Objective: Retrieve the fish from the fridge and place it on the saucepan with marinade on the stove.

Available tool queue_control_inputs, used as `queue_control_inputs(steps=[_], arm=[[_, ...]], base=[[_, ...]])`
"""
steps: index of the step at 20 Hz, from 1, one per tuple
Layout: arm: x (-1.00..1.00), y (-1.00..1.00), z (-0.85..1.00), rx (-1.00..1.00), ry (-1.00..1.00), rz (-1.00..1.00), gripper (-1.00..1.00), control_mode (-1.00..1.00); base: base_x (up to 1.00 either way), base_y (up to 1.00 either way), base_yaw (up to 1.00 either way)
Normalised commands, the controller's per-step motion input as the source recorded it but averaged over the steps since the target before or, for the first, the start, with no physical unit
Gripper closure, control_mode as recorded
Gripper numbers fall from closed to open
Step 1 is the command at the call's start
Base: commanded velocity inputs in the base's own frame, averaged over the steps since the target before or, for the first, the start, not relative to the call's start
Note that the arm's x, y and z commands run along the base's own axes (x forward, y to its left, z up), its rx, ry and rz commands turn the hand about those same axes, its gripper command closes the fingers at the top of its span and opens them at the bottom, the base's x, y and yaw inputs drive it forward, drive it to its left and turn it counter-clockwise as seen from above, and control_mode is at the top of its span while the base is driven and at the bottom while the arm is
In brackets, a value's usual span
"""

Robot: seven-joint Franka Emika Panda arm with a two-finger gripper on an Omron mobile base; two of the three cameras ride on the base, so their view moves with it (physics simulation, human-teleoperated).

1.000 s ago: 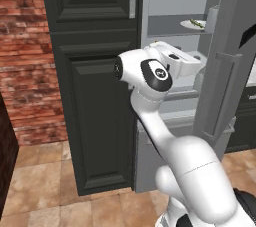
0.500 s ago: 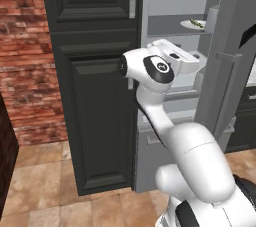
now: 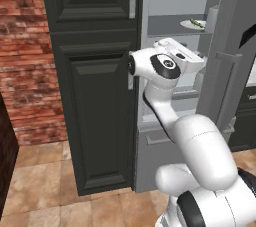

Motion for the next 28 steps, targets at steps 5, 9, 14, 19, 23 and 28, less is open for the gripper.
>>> queue_control_inputs(steps=[5,9,14,19,23,28], arm=[[0.12,-0.15,-0.01,0.00,0.00,-0.04,-1.00,-1.00],[0.11,-0.20,-0.01,0.00,0.00,-0.06,-1.00,-1.00],[0.10,-0.25,0.00,0.00,0.00,-0.06,-1.00,-1.00],[0.11,-0.22,0.00,0.00,0.00,-0.06,-1.00,-1.00],[0.09,-0.21,0.00,0.00,0.00,-0.06,-1.00,-1.00],[0.00,-0.39,0.00,0.00,0.00,-0.12,-1.00,-1.00]], base=[[0.00,0.00,0.00],[0.00,0.00,0.00],[0.00,0.00,0.00],[0.00,0.00,0.00],[0.00,0.00,0.00],[0.00,0.00,0.00]])
